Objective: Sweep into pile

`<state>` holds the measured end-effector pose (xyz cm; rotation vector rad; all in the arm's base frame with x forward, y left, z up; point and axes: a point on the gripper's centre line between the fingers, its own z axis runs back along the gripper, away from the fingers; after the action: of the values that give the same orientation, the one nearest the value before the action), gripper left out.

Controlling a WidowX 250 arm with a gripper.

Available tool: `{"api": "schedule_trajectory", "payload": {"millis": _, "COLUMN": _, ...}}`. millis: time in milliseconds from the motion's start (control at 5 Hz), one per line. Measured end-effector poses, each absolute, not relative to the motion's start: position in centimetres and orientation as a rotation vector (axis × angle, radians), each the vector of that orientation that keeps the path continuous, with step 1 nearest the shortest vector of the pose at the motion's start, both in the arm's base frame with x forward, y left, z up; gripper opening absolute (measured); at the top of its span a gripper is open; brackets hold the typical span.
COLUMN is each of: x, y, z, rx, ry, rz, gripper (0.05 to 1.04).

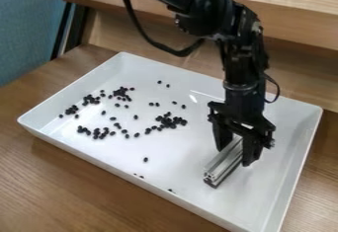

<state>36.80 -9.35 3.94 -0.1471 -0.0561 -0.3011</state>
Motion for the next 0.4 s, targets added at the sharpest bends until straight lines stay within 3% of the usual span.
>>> {"api": "schedule_trajectory", "payload": {"millis": 200, "x": 36.93, "y": -9.2, "z": 3.67, "rx": -0.123, "ry": -0.071, "rz": -0.299, "gripper": 0.419}}
{"api": "schedule_trajectory", "payload": {"millis": 400, "x": 37.0, "y": -8.84, "z": 3.63, "rx": -0.1, "ry": -0.072, "rz": -0.284, "gripper": 0.395}}
